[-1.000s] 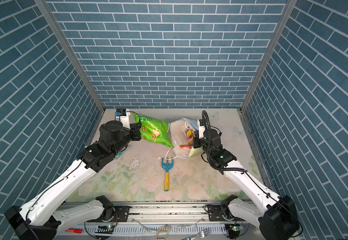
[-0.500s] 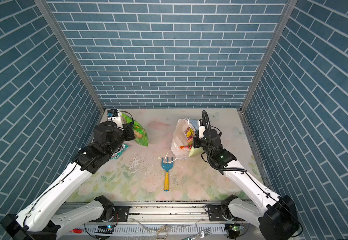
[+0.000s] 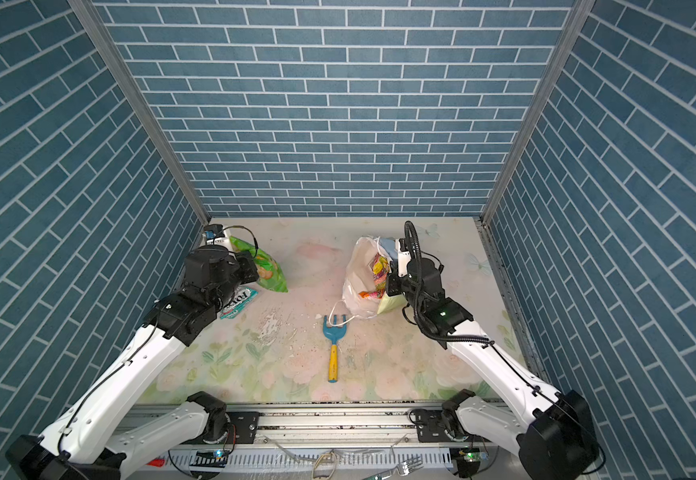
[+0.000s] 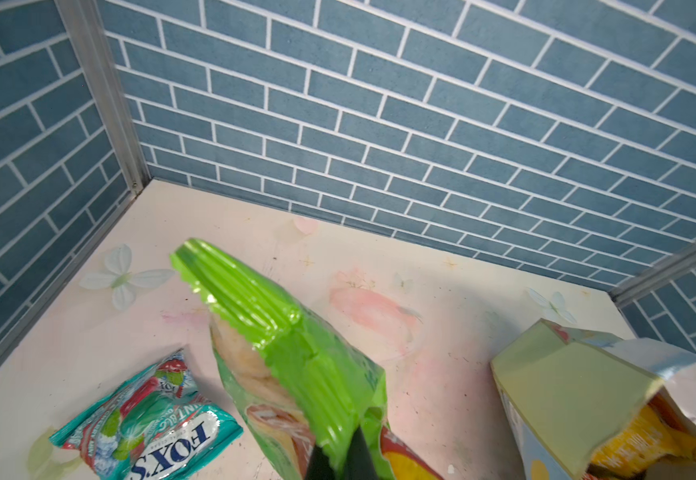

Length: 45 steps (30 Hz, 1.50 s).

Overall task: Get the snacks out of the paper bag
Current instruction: 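Carry the green chip bag with the left gripper toward the teal candy bag, then open the left gripper to drop the green chip bag on the table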

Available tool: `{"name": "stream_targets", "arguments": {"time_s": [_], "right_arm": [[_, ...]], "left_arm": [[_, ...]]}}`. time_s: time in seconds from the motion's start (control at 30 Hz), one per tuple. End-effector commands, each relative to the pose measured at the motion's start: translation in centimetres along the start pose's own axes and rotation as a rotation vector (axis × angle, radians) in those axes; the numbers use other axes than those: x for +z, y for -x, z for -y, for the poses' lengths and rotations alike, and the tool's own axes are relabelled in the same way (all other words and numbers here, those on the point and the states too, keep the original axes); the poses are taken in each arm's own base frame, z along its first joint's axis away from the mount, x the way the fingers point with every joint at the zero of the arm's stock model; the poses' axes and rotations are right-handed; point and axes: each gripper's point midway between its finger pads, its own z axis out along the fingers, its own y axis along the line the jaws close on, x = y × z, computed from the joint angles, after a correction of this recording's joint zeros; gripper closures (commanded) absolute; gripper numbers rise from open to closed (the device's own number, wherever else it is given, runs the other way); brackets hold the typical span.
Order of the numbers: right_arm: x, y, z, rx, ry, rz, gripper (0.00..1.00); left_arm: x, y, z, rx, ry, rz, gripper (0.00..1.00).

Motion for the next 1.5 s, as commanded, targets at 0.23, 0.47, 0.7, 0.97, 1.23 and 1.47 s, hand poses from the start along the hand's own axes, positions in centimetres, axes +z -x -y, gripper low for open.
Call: {"name": "stream_targets", "arguments": {"time_s": [0.23,0.47,0.7,0.97,1.23,1.47], "right_arm": [[0.3,-1.3,1.2,-0.013,-0.062,-0.026,1.0],[0.5,-1.5,1.2,-0.015,-0.063,-0.031,1.0],[0.7,-1.6,1.1,-0.014,-0.059,-0.035,1.0],[0.7,-1.8,1.3,-0.016,-0.066,-0.039,1.0],[0.8,-1.9,1.4,-0.021,-0.075,-0.041,1.0],[1.1,-2.0,1.4,-0.021,-0.075,-0.046,1.0]], "left_arm": [[2.7,-1.3,-3.2,-0.034,0.107,-0.062,1.0],[4.4,-2.6,-5.7,-0.051,0.177,-0.097,1.0],[7.9,-4.1,-8.2,-0.132,0.211,-0.149,1.0],[11.5,-4.9,-10.6,-0.174,0.263,-0.187,1.0],[12.6,-5.0,-10.9,-0.176,0.26,-0.202,0.79],[10.4,-2.8,-10.5,-0.158,0.247,-0.119,0.16]]}}
